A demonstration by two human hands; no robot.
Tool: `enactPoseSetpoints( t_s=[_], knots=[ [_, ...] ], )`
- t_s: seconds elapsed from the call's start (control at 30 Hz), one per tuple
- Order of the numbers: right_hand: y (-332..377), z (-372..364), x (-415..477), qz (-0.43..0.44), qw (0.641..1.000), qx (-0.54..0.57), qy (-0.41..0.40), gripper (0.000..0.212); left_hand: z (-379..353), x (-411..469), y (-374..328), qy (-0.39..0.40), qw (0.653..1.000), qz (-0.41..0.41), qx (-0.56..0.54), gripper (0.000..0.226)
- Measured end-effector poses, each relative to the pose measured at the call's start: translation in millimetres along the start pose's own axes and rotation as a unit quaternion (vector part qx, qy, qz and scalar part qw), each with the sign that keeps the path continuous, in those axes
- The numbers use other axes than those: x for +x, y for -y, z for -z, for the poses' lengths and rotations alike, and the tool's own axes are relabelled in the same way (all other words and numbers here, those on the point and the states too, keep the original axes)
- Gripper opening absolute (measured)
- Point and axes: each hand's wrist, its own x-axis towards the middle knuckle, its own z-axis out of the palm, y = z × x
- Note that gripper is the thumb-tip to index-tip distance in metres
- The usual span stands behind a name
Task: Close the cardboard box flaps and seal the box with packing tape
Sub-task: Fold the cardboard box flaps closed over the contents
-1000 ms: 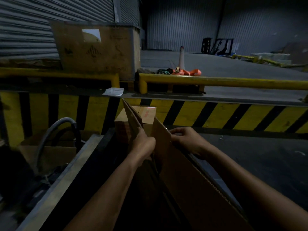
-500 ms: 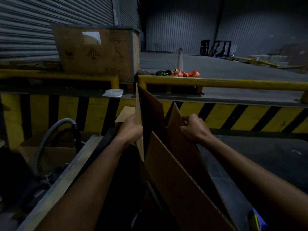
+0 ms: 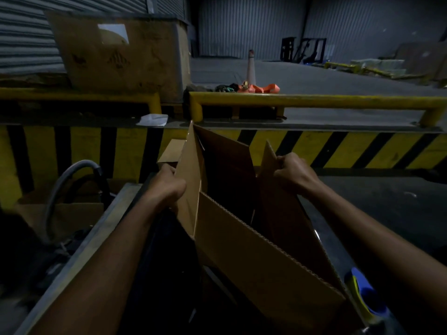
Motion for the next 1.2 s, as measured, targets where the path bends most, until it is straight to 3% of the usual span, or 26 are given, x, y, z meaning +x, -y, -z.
enactPoseSetpoints(
  t_s=[0.17, 0.3, 0.5, 0.63, 0.77, 0.83, 0.93, 1.03, 1.2],
  knots=[
    [1.2, -12.8, -5.3, 0.019, 1.0, 0.009, -0.001, 0.032, 1.0, 1.6, -8.4, 0.01, 1.0, -0.001, 0.026, 0.067],
    [3.6, -21.7, -5.9, 0.018, 1.0, 0.017, 0.005, 0.032, -1.2, 4.1, -15.6, 0.041, 0.997, -0.055, 0.042, 0.057],
    [2.7, -2.6, 9.7, -0.009, 0.999, -0.025, -0.037, 0.02, 21.0, 2.1, -5.1, 0.037, 0.997, -0.042, 0.047, 0.045],
    [0.5, 3.1, 20.9, -0.017, 0.999, -0.03, -0.015, 0.015, 28.0, -0.1, 4.3, 0.045, 0.996, -0.045, 0.065, 0.044],
    [6.1, 5.5, 18.8, -0.044, 0.994, 0.055, 0.086, 0.047, 24.3, -2.5, 8.0, 0.037, 0.995, -0.059, 0.065, 0.068],
    [10.0, 4.8, 10.9, -0.056, 0.984, 0.097, 0.138, 0.07, 22.9, -3.2, 9.5, 0.026, 0.995, -0.073, 0.059, 0.071],
    [8.1, 2.0, 0.6, -0.049, 0.98, 0.094, 0.166, 0.087, 25.8, 1.7, 14.5, 0.014, 0.995, -0.084, 0.043, 0.076],
    [4.0, -1.3, 0.9, -0.053, 0.982, 0.044, 0.175, 0.093, 30.3, 8.8, 18.6, 0.007, 0.995, -0.089, 0.053, 0.082],
    [1.3, -8.0, 0.9, -0.002, 0.993, -0.011, 0.116, 0.085, 28.1, 18.5, 14.4, -0.023, 0.993, -0.065, 0.095, 0.07]
  ],
)
